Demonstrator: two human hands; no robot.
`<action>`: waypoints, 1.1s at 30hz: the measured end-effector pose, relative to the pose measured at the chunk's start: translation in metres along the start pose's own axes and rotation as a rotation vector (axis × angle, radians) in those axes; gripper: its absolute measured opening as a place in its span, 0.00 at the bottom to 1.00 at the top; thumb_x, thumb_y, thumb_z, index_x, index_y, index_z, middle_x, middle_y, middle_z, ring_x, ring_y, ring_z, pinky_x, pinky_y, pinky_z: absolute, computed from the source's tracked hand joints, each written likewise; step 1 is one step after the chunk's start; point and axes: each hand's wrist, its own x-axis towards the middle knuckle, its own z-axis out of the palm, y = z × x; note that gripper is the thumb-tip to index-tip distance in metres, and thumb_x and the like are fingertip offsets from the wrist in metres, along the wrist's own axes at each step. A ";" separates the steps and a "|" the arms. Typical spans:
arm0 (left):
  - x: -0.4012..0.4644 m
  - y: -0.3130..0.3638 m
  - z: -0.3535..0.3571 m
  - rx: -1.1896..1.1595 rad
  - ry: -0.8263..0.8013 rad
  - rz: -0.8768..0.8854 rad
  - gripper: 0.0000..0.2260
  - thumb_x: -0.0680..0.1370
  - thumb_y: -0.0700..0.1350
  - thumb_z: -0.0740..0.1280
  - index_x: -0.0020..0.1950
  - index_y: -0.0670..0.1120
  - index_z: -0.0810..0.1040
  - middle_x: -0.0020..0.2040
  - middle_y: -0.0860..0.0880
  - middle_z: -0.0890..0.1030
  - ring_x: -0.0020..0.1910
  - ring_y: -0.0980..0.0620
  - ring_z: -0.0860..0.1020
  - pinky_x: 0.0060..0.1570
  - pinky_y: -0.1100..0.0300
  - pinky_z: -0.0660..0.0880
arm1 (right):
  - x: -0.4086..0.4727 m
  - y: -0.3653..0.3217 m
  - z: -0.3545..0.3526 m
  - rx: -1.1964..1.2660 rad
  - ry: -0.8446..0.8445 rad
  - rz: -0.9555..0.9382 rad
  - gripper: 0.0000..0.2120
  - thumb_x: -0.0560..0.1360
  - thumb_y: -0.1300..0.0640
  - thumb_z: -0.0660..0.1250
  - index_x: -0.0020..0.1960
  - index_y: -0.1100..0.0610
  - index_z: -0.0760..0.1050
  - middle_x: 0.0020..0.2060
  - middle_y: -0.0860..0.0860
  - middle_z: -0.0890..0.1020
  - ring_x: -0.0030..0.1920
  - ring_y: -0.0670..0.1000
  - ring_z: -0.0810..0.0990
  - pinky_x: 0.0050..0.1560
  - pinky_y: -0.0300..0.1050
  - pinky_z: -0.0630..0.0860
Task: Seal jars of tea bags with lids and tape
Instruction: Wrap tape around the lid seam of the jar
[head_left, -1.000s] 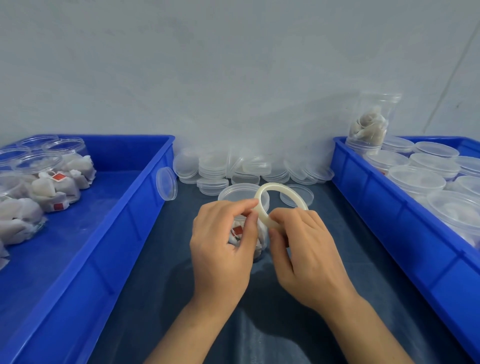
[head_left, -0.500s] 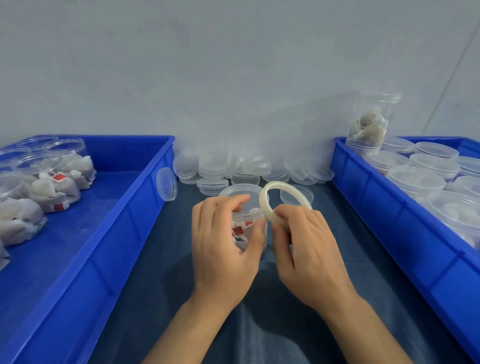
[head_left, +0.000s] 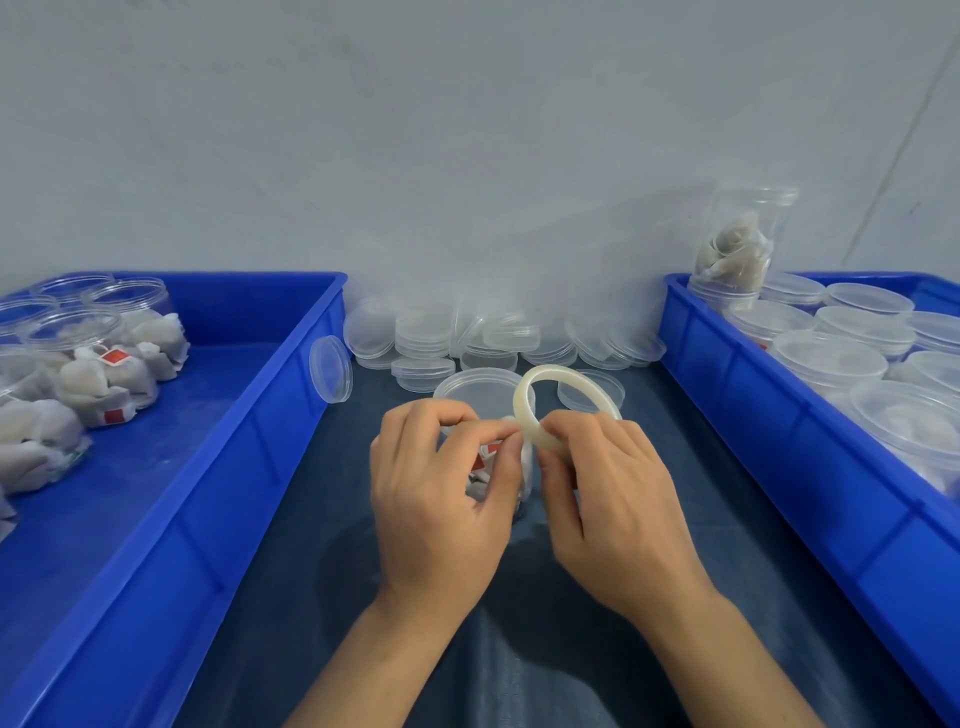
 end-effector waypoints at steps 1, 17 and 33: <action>0.000 -0.001 0.000 0.005 0.003 0.007 0.05 0.80 0.46 0.74 0.49 0.46 0.87 0.48 0.50 0.78 0.49 0.47 0.75 0.45 0.43 0.74 | 0.000 0.000 0.000 -0.009 0.000 0.000 0.03 0.79 0.62 0.66 0.52 0.58 0.77 0.40 0.49 0.78 0.38 0.54 0.74 0.43 0.53 0.74; -0.007 0.010 0.003 0.068 -0.006 0.067 0.06 0.81 0.46 0.72 0.45 0.47 0.84 0.46 0.53 0.80 0.44 0.48 0.72 0.39 0.44 0.71 | 0.004 0.002 0.003 -0.164 0.133 0.170 0.09 0.76 0.61 0.74 0.55 0.59 0.78 0.35 0.51 0.79 0.34 0.57 0.76 0.39 0.47 0.71; -0.017 0.020 0.001 -0.084 0.017 -0.323 0.06 0.79 0.47 0.70 0.46 0.46 0.83 0.63 0.47 0.71 0.61 0.50 0.71 0.61 0.74 0.62 | 0.007 0.000 0.005 -0.270 0.119 0.002 0.13 0.81 0.56 0.65 0.61 0.57 0.82 0.32 0.50 0.80 0.35 0.57 0.77 0.47 0.50 0.73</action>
